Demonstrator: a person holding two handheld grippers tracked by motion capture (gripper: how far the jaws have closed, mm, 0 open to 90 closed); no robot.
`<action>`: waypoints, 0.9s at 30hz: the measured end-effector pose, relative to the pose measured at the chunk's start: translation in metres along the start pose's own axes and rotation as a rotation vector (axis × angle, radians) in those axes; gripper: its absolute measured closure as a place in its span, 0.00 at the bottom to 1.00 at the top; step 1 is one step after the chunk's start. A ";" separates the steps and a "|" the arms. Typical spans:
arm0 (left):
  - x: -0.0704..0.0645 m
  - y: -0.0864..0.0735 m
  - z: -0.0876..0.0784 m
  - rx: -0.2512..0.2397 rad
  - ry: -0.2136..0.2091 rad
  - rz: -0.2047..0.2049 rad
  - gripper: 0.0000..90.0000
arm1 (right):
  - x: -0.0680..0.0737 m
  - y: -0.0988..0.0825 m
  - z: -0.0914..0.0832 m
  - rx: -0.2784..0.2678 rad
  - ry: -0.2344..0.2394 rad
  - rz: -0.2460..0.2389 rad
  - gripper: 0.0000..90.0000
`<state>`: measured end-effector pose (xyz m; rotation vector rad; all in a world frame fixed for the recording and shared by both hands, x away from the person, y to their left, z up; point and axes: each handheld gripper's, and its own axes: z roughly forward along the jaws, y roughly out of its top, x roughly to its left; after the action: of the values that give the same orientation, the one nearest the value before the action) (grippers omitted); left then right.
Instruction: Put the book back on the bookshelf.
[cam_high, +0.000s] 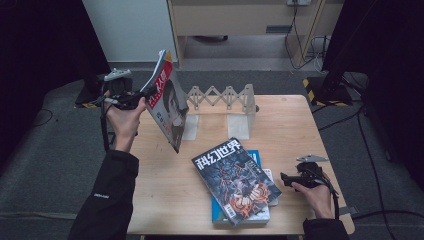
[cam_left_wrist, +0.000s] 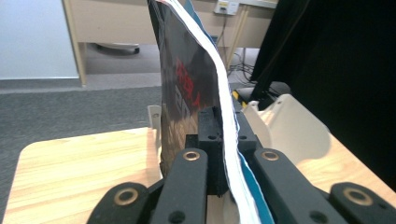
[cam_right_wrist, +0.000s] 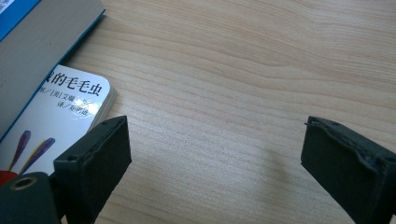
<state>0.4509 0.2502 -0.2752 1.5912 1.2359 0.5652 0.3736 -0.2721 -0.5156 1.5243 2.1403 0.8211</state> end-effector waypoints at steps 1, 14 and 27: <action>0.001 0.000 0.003 0.000 0.010 0.003 0.96 | 0.000 0.000 0.000 0.001 -0.001 0.001 0.10; 0.011 -0.011 0.033 0.014 0.117 0.012 0.96 | -0.001 0.000 0.000 -0.002 -0.003 -0.009 0.10; 0.014 -0.029 0.041 0.031 0.143 0.046 0.95 | 0.000 0.000 0.000 0.000 -0.003 -0.010 0.10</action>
<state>0.4772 0.2450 -0.3202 1.6314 1.3216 0.7026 0.3735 -0.2725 -0.5157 1.5130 2.1441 0.8150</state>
